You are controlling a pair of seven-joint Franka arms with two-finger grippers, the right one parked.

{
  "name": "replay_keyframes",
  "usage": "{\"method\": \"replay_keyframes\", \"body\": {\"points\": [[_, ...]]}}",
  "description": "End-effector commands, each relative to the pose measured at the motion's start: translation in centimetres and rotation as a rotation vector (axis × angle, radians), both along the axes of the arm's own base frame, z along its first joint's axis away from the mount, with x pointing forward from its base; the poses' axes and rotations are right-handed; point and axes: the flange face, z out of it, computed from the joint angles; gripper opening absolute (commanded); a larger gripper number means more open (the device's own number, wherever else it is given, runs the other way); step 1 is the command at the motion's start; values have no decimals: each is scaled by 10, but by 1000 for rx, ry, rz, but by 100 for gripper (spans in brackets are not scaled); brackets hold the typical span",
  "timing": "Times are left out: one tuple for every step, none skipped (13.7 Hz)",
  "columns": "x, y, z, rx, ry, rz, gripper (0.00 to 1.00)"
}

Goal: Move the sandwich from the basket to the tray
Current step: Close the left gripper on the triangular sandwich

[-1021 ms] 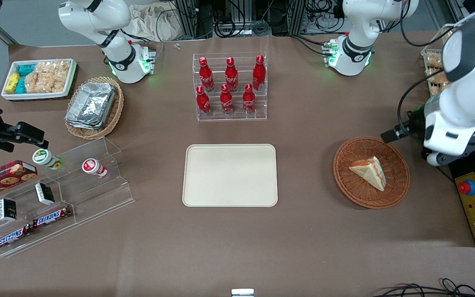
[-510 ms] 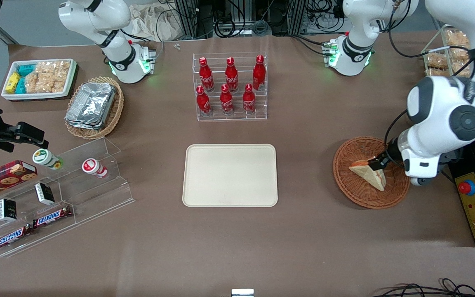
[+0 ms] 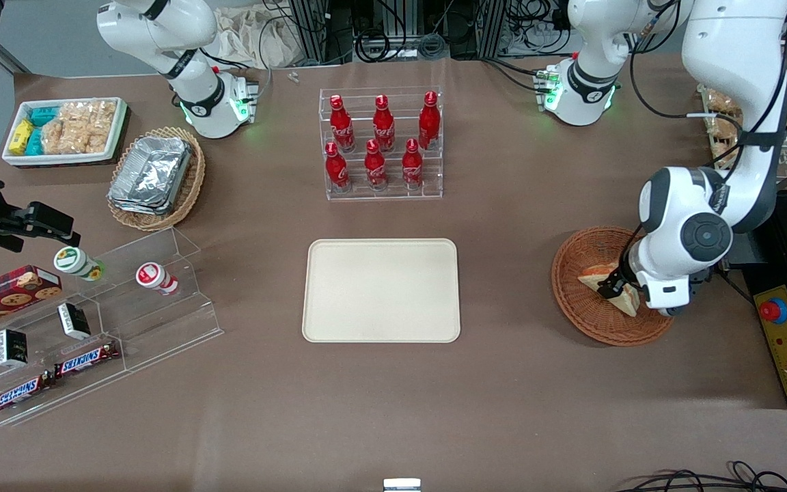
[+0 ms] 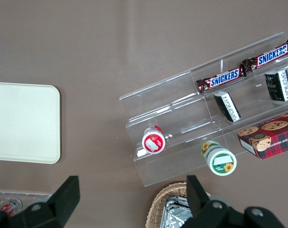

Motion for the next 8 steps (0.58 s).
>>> {"method": "replay_keyframes", "body": {"points": [[-1, 16, -8, 29, -32, 42, 100], [-1, 14, -16, 28, -30, 39, 100], [-1, 15, -27, 29, -20, 41, 94], [-1, 15, -31, 28, -19, 49, 49], [-1, 16, -32, 28, -22, 52, 11], [-1, 16, -33, 27, -23, 52, 0], [0, 14, -35, 26, -22, 51, 0], [1, 13, -32, 25, -26, 53, 0]]}}
